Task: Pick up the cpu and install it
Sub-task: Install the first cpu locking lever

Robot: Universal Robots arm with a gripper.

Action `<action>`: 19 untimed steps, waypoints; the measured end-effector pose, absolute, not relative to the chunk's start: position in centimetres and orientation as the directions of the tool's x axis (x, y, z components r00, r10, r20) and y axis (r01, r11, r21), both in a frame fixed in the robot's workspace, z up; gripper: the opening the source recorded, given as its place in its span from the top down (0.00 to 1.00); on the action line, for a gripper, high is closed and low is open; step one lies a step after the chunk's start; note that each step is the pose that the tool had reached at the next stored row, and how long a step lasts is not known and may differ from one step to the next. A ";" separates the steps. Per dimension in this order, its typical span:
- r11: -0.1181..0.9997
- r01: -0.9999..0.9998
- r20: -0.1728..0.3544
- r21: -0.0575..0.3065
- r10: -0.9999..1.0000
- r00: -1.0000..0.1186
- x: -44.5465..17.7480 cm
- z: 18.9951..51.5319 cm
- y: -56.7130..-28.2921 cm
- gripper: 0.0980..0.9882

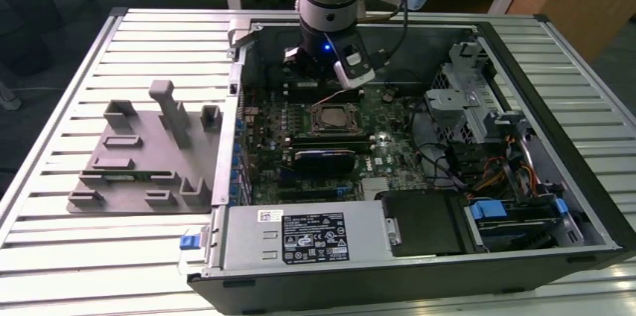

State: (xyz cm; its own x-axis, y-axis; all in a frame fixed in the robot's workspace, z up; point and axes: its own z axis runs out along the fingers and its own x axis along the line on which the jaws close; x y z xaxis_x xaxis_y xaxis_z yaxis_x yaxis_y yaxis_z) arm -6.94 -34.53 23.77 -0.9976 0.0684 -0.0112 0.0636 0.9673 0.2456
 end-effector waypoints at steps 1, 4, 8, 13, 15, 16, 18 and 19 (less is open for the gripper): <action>0.967 0.064 -0.011 0.246 0.068 -0.998 -6.9 23.8 -34.5 0.99; 0.967 0.066 -0.019 0.245 0.073 -0.997 -6.9 23.7 -34.5 0.99; 0.967 0.076 -0.029 0.243 0.085 -0.996 -6.9 23.5 -34.5 0.99; 0.966 0.093 -0.047 0.241 0.108 -0.993 -6.9 23.3 -34.5 0.99; 0.965 0.101 -0.053 0.242 0.117 -0.992 -6.9 23.2 -34.5 0.99; 0.965 0.105 -0.057 0.242 0.122 -0.991 -6.9 23.2 -34.5 0.99; 0.964 0.112 -0.066 0.242 0.131 -0.989 -6.9 23.1 -34.5 0.99; 0.964 0.115 -0.072 0.242 0.136 -0.988 -6.9 23.0 -34.5 0.99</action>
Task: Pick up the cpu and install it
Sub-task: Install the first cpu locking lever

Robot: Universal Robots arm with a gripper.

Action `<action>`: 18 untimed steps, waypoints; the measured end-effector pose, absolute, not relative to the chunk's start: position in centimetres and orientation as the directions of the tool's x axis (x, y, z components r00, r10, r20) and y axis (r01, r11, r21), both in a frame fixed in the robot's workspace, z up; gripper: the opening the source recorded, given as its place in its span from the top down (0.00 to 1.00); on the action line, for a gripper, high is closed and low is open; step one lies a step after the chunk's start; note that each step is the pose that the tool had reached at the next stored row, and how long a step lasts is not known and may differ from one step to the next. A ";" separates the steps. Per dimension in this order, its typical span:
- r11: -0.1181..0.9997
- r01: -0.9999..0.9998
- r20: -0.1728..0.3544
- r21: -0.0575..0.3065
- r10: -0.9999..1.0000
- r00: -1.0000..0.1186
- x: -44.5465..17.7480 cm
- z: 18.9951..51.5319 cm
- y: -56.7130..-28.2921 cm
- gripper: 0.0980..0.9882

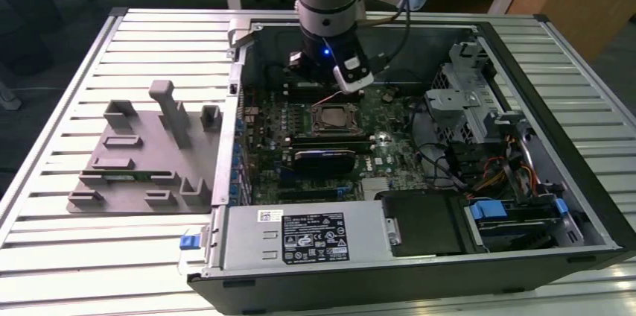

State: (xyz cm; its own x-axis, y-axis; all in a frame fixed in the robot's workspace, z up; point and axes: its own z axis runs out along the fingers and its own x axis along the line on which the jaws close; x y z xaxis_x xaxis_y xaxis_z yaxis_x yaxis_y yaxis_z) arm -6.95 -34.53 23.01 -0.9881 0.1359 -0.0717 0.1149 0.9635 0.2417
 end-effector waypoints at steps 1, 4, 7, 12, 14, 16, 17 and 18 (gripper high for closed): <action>0.963 0.118 -0.077 0.242 0.140 -0.987 -6.9 23.0 -34.5 0.99; 0.964 0.120 -0.096 0.238 0.146 -0.985 -6.9 22.9 -34.5 0.99; 0.964 0.117 -0.118 0.237 0.149 -0.982 -6.9 22.8 -34.5 0.99; 0.961 0.115 -0.130 0.250 0.151 -0.980 -6.9 22.6 -34.5 0.99; 0.961 0.114 -0.141 0.251 0.153 -0.978 -6.9 22.5 -34.5 0.99; 0.961 0.112 -0.153 0.253 0.154 -0.976 -6.9 22.5 -34.5 0.99; 0.961 0.111 -0.157 0.253 0.154 -0.975 -6.9 22.4 -34.5 0.99; 0.961 0.111 -0.159 0.253 0.154 -0.975 -6.9 22.4 -34.5 0.99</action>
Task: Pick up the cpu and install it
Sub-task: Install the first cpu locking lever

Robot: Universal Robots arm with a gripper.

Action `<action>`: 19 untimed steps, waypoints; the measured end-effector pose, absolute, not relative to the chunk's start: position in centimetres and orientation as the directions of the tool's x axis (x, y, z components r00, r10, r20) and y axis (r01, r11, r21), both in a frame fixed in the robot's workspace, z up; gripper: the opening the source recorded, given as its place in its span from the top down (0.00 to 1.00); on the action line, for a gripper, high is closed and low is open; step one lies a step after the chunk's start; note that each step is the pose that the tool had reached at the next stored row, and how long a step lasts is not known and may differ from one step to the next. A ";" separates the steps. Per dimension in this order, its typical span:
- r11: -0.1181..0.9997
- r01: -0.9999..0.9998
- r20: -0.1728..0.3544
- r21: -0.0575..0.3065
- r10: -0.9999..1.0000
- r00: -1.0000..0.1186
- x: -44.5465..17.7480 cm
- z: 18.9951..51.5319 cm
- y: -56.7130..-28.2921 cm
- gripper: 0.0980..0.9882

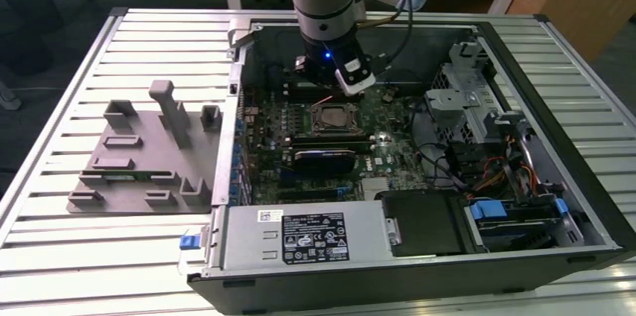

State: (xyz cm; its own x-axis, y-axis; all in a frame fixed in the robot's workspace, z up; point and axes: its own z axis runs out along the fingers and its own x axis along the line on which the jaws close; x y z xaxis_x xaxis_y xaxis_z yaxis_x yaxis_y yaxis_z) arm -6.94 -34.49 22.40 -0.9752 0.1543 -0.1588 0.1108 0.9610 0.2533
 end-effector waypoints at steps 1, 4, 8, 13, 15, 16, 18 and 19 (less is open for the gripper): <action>0.961 0.111 -0.159 0.253 0.154 -0.975 -6.9 22.4 -34.4 0.99; 0.961 0.111 -0.159 0.253 0.154 -0.975 -6.9 22.3 -34.1 0.99; 0.963 0.111 -0.160 0.247 0.153 -0.975 -6.9 22.1 -33.8 0.99; 0.965 0.111 -0.161 0.239 0.152 -0.975 -6.9 22.0 -33.7 0.99; 0.965 0.113 -0.162 0.234 0.154 -0.975 -6.9 22.0 -33.7 0.99; 0.966 0.115 -0.163 0.232 0.155 -0.974 -6.9 22.0 -33.7 0.99; 0.966 0.116 -0.163 0.230 0.156 -0.974 -6.9 22.0 -33.7 0.99; 0.966 0.117 -0.163 0.230 0.157 -0.974 -6.9 22.0 -33.6 0.99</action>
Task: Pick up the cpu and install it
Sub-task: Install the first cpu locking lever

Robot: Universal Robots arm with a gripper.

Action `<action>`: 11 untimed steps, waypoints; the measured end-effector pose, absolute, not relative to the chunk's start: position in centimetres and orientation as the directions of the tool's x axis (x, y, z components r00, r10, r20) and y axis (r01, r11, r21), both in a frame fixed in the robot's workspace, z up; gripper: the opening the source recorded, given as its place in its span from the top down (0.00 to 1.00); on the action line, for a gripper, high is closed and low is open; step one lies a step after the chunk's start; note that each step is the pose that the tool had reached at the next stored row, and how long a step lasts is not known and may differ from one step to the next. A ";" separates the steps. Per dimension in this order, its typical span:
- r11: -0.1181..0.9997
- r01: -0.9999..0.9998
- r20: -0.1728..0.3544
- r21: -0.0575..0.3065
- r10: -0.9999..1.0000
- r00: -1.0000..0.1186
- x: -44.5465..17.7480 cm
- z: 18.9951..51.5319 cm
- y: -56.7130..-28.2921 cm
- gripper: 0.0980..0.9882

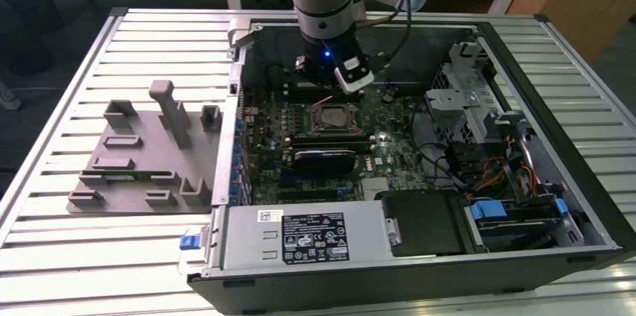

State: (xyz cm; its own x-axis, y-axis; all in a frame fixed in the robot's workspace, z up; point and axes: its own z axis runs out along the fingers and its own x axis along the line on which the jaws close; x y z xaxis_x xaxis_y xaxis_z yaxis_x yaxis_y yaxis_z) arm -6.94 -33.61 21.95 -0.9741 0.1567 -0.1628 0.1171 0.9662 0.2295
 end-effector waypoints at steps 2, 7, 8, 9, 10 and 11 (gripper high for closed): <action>0.966 0.118 -0.163 0.230 0.158 -0.974 -6.9 21.9 -33.4 0.99; 0.966 0.122 -0.163 0.227 0.161 -0.973 -6.8 21.6 -33.3 0.99; 0.966 0.124 -0.163 0.226 0.163 -0.973 -6.7 21.5 -33.3 0.99; 0.966 0.126 -0.163 0.225 0.165 -0.973 -6.7 21.5 -33.3 0.99; 0.966 0.129 -0.164 0.223 0.167 -0.972 -6.7 21.4 -33.3 0.99; 0.967 0.131 -0.164 0.219 0.169 -0.972 -6.7 21.3 -33.3 0.99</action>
State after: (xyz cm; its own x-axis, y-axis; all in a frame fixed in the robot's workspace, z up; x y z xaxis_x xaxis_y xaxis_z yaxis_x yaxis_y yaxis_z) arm -6.71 -33.32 21.33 -0.9719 0.1687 -0.1643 0.1307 0.9669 0.2191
